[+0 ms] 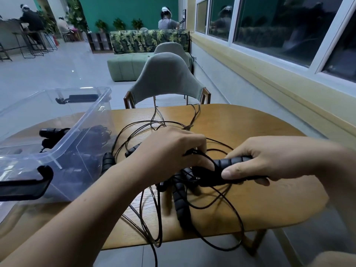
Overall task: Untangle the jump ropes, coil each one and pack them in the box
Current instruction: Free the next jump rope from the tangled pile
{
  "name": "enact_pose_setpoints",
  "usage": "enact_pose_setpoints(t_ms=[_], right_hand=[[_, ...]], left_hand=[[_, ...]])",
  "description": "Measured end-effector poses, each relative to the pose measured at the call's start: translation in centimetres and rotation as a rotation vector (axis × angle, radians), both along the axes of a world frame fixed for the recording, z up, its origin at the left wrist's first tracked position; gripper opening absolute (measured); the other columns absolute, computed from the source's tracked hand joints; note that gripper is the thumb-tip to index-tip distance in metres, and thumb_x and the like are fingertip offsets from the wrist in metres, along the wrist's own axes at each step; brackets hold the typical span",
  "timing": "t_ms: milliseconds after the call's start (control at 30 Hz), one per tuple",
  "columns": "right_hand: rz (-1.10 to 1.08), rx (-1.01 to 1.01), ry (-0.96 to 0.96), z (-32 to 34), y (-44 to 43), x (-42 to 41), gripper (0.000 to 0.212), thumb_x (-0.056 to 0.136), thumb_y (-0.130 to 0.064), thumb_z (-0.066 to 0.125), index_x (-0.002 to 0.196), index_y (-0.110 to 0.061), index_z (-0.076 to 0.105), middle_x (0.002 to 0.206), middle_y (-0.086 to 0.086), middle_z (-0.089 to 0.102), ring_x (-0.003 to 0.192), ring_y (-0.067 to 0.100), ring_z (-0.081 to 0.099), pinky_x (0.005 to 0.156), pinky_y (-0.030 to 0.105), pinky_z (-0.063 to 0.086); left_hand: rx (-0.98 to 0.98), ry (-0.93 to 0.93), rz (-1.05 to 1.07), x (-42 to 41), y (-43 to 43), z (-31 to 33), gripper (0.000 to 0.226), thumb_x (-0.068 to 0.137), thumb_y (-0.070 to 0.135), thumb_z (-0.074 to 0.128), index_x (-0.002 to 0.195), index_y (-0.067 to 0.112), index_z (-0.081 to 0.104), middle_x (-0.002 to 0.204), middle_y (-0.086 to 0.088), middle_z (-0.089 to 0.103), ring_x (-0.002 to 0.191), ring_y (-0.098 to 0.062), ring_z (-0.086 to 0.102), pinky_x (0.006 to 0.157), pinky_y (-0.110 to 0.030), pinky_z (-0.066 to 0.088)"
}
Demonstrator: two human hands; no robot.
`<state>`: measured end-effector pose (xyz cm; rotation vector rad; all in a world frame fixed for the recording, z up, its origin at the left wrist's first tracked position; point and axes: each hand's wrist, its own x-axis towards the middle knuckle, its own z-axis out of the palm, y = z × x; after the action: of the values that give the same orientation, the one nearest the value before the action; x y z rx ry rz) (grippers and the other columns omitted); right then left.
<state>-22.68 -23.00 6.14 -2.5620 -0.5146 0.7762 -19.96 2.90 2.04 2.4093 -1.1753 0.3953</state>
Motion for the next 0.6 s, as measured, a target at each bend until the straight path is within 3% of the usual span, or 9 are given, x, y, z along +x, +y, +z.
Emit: enact_pose_setpoints(t_ms=[200, 300, 367, 433, 533, 600], right_hand=[[0.083, 0.275, 0.189, 1.0, -1.3, -0.1, 0.030, 0.104, -0.047, 0.064, 0.092, -0.022, 0.076, 0.068, -0.010, 0.069, 0.055, 0.009, 0.056, 0.055, 0.030, 0.037], [0.134, 0.364, 0.232, 0.9, -1.4, -0.2, 0.027, 0.102, -0.048, 0.064, 0.095, -0.026, 0.078, 0.082, -0.004, 0.074, 0.060, 0.014, 0.060, 0.052, 0.028, 0.039], [0.166, 0.471, 0.246, 0.9, -1.7, -0.2, 0.031, 0.100, -0.045, 0.062, 0.103, -0.018, 0.077, 0.090, 0.001, 0.075, 0.063, 0.016, 0.061, 0.049, 0.027, 0.039], [0.203, 0.603, 0.257, 0.7, -1.9, -0.1, 0.032, 0.100, -0.038, 0.058, 0.105, -0.011, 0.076, 0.086, -0.004, 0.075, 0.059, 0.010, 0.060, 0.047, 0.023, 0.038], [0.204, 0.772, 0.233, 0.0, -1.3, 0.1, 0.051, 0.098, -0.050, 0.066, 0.107, 0.000, 0.073, 0.079, 0.006, 0.072, 0.053, 0.016, 0.054, 0.046, 0.022, 0.037], [0.162, 0.878, 0.197, -0.6, -0.9, 0.2, 0.067, 0.094, -0.062, 0.069, 0.111, 0.003, 0.070, 0.087, 0.020, 0.069, 0.056, 0.023, 0.050, 0.046, 0.024, 0.036]], left_hand=[[-0.072, -0.060, -0.037, 0.4, -0.2, -0.5, 0.042, 0.101, 0.055, 0.057, 0.093, 0.016, 0.071, 0.074, 0.002, 0.064, 0.068, -0.020, 0.056, 0.060, -0.041, 0.045], [-0.099, -0.044, -0.054, 0.4, -0.6, -0.4, 0.040, 0.107, 0.049, 0.051, 0.102, 0.014, 0.070, 0.082, 0.002, 0.067, 0.074, -0.022, 0.061, 0.064, -0.041, 0.048], [-0.100, -0.015, -0.026, 0.5, -0.4, -0.8, 0.030, 0.107, 0.042, 0.053, 0.109, 0.015, 0.067, 0.087, 0.003, 0.070, 0.077, -0.024, 0.065, 0.065, -0.041, 0.051], [-0.080, 0.008, 0.043, 0.9, -0.1, -1.0, 0.013, 0.101, 0.020, 0.064, 0.113, 0.017, 0.062, 0.086, -0.001, 0.071, 0.079, -0.028, 0.067, 0.065, -0.041, 0.051], [0.042, 0.071, 0.240, 0.6, -0.9, -0.9, 0.013, 0.096, -0.002, 0.057, 0.090, 0.010, 0.056, 0.075, -0.001, 0.053, 0.071, -0.020, 0.058, 0.058, -0.025, 0.036], [-0.016, 0.065, 0.232, -0.6, -2.4, -0.8, 0.034, 0.100, -0.004, 0.042, 0.074, 0.016, 0.048, 0.068, 0.001, 0.038, 0.058, -0.012, 0.037, 0.053, -0.020, 0.034]])
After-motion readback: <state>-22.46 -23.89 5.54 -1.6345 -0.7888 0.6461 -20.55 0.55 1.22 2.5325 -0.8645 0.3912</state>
